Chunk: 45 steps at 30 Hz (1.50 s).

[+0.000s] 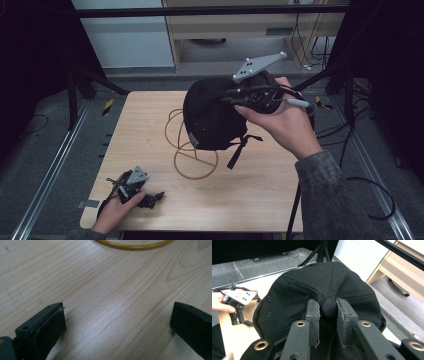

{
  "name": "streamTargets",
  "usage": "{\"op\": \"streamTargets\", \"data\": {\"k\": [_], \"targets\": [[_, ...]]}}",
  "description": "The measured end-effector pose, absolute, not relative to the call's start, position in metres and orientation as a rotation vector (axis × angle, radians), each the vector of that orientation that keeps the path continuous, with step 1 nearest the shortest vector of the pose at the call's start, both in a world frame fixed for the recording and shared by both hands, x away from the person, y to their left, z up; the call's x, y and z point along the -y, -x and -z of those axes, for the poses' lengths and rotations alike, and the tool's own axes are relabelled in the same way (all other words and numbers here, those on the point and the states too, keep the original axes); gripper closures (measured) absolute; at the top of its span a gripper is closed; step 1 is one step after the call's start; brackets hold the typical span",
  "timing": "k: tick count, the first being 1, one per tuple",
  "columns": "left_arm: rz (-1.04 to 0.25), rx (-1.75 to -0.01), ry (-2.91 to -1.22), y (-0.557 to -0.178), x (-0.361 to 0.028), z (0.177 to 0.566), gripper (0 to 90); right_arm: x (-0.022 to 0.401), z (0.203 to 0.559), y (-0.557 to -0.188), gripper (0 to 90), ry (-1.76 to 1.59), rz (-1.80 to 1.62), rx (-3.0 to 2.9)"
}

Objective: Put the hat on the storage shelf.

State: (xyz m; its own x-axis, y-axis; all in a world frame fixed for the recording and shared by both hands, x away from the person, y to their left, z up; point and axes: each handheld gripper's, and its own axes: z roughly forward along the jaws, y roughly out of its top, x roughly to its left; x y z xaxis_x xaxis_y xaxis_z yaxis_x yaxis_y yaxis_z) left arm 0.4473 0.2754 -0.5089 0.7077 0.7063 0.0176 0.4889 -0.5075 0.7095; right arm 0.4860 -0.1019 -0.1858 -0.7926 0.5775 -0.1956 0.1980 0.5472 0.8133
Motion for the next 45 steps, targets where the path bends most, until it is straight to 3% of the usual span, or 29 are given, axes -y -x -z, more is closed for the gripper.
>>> {"op": "streamTargets", "data": {"k": [45], "targets": [[-0.400,-0.899,-2.213,-0.447,-0.276,0.509,0.0,0.045,0.195,-0.515,73.6,-0.576,-1.127,-2.424]]}}
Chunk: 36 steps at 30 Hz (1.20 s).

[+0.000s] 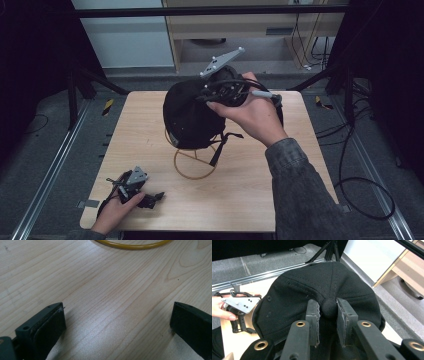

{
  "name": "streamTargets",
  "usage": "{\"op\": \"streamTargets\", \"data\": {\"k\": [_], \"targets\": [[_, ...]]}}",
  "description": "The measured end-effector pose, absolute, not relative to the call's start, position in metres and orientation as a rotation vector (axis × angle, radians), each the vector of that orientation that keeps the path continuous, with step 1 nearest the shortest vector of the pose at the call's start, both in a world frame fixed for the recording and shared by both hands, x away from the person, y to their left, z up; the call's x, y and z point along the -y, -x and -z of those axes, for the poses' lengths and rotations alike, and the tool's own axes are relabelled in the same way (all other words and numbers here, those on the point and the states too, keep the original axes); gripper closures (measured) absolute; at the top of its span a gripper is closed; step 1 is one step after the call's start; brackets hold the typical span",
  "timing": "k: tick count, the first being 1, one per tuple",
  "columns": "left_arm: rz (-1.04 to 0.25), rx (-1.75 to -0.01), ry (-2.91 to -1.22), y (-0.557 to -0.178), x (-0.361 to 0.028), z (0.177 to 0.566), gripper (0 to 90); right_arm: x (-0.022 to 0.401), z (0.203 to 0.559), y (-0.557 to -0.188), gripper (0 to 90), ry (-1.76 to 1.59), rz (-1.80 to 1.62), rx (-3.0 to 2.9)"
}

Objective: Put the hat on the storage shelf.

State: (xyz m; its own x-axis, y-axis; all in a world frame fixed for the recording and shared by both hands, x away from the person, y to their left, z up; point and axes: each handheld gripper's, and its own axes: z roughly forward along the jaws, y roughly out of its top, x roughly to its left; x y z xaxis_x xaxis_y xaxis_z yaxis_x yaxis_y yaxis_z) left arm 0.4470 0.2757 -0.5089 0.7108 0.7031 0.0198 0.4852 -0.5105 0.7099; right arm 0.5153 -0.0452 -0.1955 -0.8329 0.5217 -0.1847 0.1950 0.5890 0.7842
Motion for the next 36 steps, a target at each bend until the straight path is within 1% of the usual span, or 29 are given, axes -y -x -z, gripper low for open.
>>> {"op": "streamTargets", "data": {"k": [9,26,36], "targets": [[-0.399,-0.898,-2.214,-0.447,-0.276,0.509,0.0,0.027,0.199,-0.525,73.5,-0.570,-1.090,-2.462],[-0.398,-0.895,-2.216,-0.447,-0.276,0.509,0.0,0.010,0.212,-0.542,73.3,-0.601,-1.054,-2.493],[-0.396,-0.895,-2.216,-0.447,-0.276,0.509,0.0,-0.003,0.231,-0.551,73.0,-0.610,-1.000,-2.533]]}}
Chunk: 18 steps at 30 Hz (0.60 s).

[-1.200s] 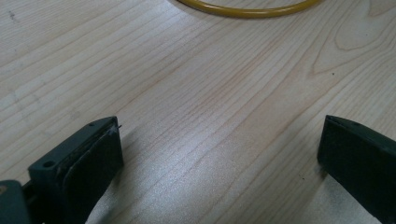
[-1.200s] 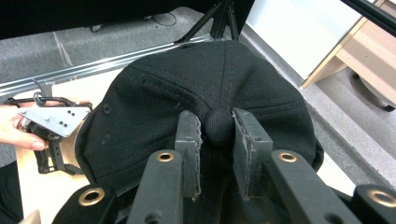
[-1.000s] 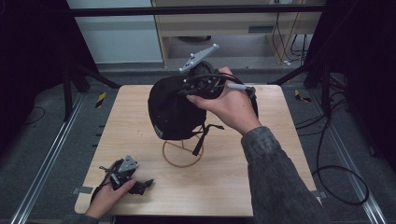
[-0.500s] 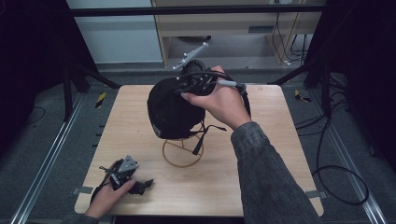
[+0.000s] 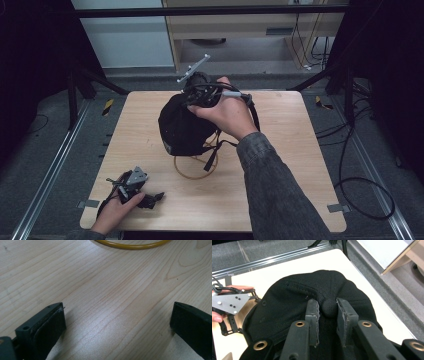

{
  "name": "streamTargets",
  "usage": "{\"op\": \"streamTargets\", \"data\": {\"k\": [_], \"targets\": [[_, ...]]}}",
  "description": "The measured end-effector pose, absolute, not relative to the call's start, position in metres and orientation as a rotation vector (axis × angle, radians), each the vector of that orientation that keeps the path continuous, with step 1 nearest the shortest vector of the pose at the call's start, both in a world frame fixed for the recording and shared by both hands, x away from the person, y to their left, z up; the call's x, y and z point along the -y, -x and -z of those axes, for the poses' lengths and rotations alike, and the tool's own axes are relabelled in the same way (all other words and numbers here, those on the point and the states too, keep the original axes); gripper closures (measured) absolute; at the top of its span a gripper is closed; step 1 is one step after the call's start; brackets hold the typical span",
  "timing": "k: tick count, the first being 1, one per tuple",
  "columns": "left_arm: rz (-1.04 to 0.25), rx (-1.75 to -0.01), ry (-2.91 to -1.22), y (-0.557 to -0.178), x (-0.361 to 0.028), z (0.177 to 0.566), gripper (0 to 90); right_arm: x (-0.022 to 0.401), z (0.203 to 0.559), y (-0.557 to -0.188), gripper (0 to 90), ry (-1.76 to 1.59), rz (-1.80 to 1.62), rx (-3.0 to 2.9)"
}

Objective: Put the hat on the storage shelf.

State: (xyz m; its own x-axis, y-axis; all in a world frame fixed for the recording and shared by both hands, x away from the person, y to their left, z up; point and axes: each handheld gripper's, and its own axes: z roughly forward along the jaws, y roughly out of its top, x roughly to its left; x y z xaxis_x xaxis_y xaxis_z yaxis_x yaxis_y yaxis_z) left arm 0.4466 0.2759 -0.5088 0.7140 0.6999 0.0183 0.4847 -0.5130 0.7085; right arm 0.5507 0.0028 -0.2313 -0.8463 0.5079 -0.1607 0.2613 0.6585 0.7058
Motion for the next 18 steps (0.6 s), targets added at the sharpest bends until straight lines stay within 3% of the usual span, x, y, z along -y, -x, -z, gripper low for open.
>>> {"op": "streamTargets", "data": {"k": [18], "targets": [[-0.396,-0.894,-2.217,-0.4464,-0.2760,0.5087,0.0,-0.0020,0.2401,-0.5574,71.6,-0.650,-1.027,-2.524]]}}
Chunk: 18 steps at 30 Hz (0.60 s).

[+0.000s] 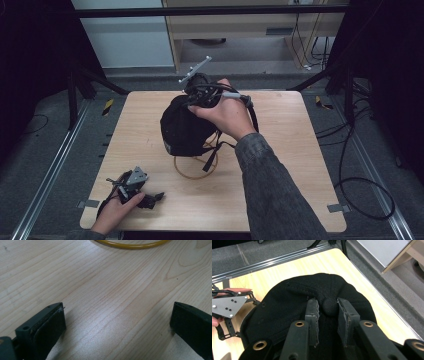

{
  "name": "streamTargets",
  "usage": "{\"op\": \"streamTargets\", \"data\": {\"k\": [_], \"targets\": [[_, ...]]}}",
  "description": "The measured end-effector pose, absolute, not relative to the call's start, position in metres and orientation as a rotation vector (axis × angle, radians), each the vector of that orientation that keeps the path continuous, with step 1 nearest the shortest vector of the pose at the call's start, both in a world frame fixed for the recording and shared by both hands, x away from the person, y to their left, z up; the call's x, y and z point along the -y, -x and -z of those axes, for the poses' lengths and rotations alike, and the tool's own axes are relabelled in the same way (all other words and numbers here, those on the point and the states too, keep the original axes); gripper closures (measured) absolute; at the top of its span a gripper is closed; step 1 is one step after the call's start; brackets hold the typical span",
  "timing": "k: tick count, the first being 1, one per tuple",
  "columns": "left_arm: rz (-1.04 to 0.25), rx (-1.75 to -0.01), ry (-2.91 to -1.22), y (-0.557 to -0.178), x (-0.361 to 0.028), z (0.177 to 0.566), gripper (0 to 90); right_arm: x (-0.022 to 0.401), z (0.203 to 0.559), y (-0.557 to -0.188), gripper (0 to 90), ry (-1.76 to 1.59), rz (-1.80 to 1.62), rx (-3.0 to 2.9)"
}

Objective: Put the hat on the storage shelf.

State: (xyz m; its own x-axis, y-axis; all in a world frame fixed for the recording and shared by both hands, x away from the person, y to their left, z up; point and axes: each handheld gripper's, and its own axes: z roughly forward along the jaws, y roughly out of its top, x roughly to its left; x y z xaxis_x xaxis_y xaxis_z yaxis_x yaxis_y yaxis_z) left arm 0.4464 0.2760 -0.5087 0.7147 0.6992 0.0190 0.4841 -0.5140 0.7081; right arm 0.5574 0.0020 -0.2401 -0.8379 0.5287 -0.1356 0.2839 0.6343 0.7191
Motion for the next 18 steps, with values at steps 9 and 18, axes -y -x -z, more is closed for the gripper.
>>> {"op": "streamTargets", "data": {"k": [9,18], "targets": [[-0.396,-0.894,-2.217,-0.4464,-0.2759,0.5087,0.0,-0.0012,0.2410,-0.5549,69.4,-0.648,-1.033,-2.514],[-0.395,-0.893,-2.217,-0.4465,-0.2761,0.5087,0.0,0.0053,0.2378,-0.5538,68.0,-0.662,-1.069,-2.486]]}}
